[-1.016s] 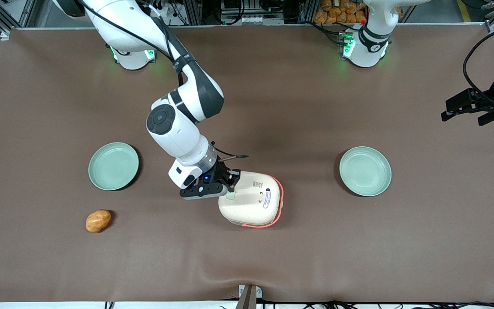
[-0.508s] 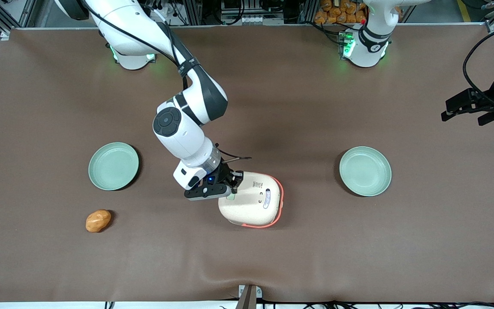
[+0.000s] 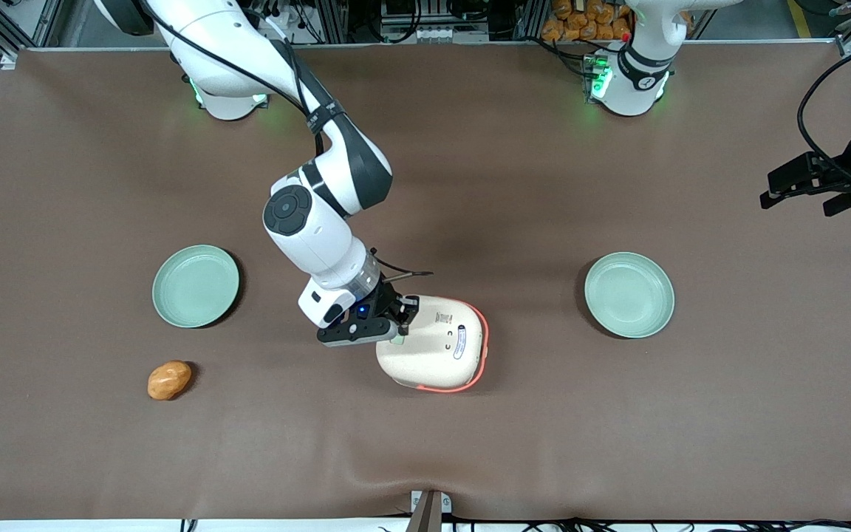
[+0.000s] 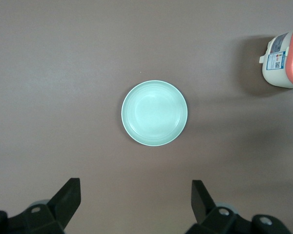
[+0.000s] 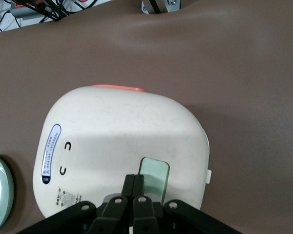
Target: Press rice cooker button with right arm
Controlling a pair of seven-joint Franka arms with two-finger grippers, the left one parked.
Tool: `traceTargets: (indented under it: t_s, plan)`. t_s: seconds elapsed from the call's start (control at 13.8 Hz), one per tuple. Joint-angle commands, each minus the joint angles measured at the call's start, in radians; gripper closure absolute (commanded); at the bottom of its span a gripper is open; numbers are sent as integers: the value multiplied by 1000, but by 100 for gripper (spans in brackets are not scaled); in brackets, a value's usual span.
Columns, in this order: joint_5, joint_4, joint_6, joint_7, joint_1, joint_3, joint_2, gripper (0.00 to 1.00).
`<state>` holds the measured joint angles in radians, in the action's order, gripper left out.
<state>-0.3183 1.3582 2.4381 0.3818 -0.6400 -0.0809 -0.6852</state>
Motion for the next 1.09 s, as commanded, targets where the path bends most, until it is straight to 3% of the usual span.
traceTargets:
  t_s: [0.0, 0.22, 0.51, 0.8, 1.02]
  plan:
    - [-25, -44, -10, -15, 5, -7, 1, 91]
    - [-25, -99, -112, -14, 8, -7, 18, 83]
    - [-27, -119, -229, -14, 48, -4, 70, 59]
    - [-22, -108, -408, -23, 117, 0, 166, 0]
    - [-16, -73, -502, -24, 179, 29, 234, 0]
